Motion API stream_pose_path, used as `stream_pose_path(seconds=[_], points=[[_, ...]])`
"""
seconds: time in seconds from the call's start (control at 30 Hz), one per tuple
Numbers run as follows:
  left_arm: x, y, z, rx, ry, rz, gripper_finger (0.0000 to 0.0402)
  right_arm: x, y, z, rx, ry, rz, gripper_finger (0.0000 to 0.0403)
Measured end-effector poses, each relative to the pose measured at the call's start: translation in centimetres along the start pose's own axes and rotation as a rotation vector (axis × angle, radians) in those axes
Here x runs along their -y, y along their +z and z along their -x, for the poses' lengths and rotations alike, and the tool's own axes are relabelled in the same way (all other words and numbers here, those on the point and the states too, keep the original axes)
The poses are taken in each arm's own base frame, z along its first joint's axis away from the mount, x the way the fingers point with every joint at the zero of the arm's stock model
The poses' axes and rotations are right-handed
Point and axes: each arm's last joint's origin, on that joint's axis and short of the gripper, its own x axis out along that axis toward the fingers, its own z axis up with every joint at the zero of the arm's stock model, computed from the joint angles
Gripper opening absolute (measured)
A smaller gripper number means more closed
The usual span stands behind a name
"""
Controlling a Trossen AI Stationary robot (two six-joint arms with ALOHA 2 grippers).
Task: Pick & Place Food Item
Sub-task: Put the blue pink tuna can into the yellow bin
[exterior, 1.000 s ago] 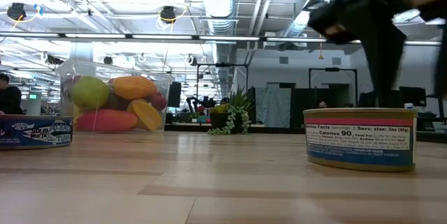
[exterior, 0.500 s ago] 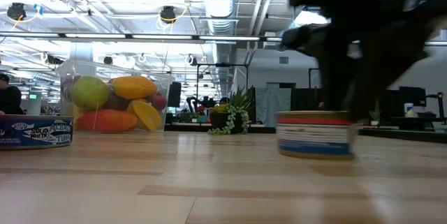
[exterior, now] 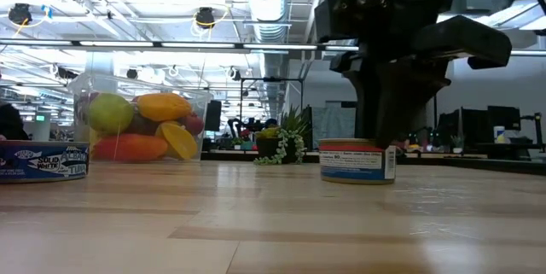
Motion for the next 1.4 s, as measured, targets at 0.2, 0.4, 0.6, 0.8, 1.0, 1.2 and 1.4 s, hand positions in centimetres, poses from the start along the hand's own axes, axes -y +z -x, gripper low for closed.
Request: stream_pose_path(seconds=[0.2, 0.4, 0.6, 0.8, 1.0, 1.2, 1.4], points=[[0.0, -0.1, 0.0, -0.006, 0.003, -0.011, 0.0218, 0.1, -0.2, -0.4, 0.001, -0.028, -0.038, 0.0054], [0.0, -0.1, 0.0, -0.006, 0.003, -0.011, 0.0218, 0.0, -0.6, -0.9, -0.007, -0.032, -0.049, 0.0007], [0.0, -0.1, 0.0, -0.006, 0.003, -0.011, 0.0218, -0.1, -0.6, -0.7, -0.006, -0.026, -0.026, 0.0001], [0.0, -0.1, 0.0, -0.006, 0.002, -0.011, 0.0218, -0.4, -0.8, 0.1, 0.006, -0.012, -0.003, 0.0000], [0.0, -0.1, 0.0, -0.005, 0.003, -0.011, 0.0218, -0.2, -1.1, 2.2, 0.048, 0.048, -0.020, 0.0000], [0.0, -0.1, 0.0, -0.005, 0.003, -0.011, 0.0218, -0.1, -1.6, 5.3, 0.122, 0.110, -0.046, 0.0000], [0.0, -0.1, 0.0, -0.005, 0.003, -0.011, 0.0218, 0.0, -2.5, 8.0, 0.164, 0.125, -0.062, 0.0000]])
